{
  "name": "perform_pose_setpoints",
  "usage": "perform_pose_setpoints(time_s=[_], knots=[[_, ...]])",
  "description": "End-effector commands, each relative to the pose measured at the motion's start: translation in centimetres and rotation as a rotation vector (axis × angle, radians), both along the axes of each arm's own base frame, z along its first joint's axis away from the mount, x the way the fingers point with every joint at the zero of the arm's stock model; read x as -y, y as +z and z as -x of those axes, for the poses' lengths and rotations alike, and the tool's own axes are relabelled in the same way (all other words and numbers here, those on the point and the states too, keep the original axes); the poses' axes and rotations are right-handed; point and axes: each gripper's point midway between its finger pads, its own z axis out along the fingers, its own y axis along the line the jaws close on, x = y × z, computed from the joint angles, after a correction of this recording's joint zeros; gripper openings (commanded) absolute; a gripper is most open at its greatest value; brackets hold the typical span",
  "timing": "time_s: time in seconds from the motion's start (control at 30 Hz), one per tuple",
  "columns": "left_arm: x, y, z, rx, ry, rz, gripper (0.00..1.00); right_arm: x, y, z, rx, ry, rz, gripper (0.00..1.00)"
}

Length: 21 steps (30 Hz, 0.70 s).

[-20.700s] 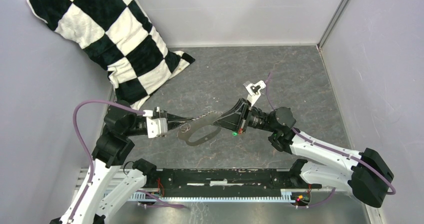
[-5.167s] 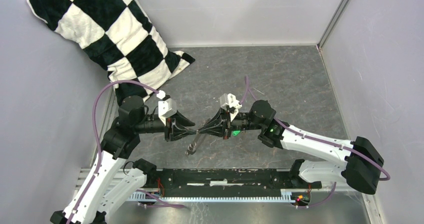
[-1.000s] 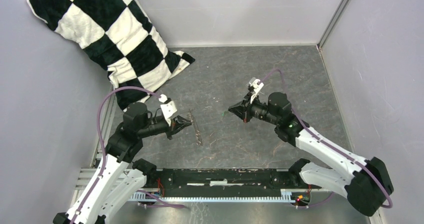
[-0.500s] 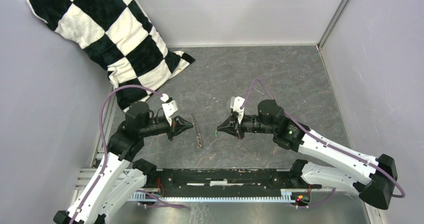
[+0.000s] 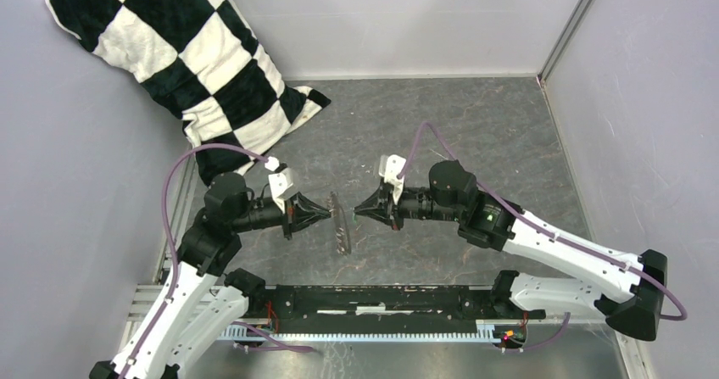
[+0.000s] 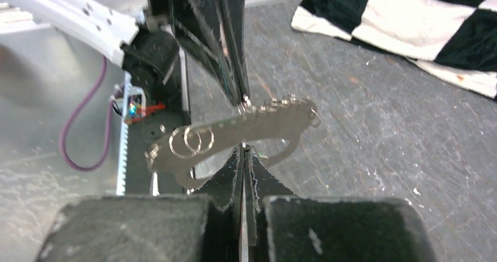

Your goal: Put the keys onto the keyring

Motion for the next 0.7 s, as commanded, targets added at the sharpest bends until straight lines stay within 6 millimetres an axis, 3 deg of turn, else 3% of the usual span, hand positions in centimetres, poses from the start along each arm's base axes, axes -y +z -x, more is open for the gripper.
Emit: perform_pose_setpoints(time_s=[0.0, 0.1, 0.23, 0.47, 0.6, 0.67], knots=[[-0.3, 4.0, 0.0, 0.382, -0.064, -0.004, 0.02, -0.8, 7.9, 0.2, -0.063, 0.004, -0.158, 0.01], [-1.0, 3.2, -0.8, 0.496, -0.033, -0.052, 0.02, -1.0, 11.2, 0.9, -0.121, 0.035, -0.231, 0.01], [-1.9, 2.6, -2.5, 0.616, 0.063, -0.078, 0.02, -2.1, 12.4, 2.8, -0.279, 0.137, -0.332, 0.01], [-1.8, 3.2, -2.3, 0.836, 0.034, -0.058, 0.02, -4.2, 7.9, 5.4, -0.537, 0.223, -0.381, 0.01], [-1.4, 3.2, -2.1, 0.835, -0.005, -0.069, 0.02, -4.4, 7.3, 6.1, -0.583, 0.26, -0.41, 0.01], [-1.3, 3.4, -2.2, 0.78, 0.007, -0.045, 0.02, -5.1, 5.2, 5.5, -0.595, 0.231, -0.362, 0.01]])
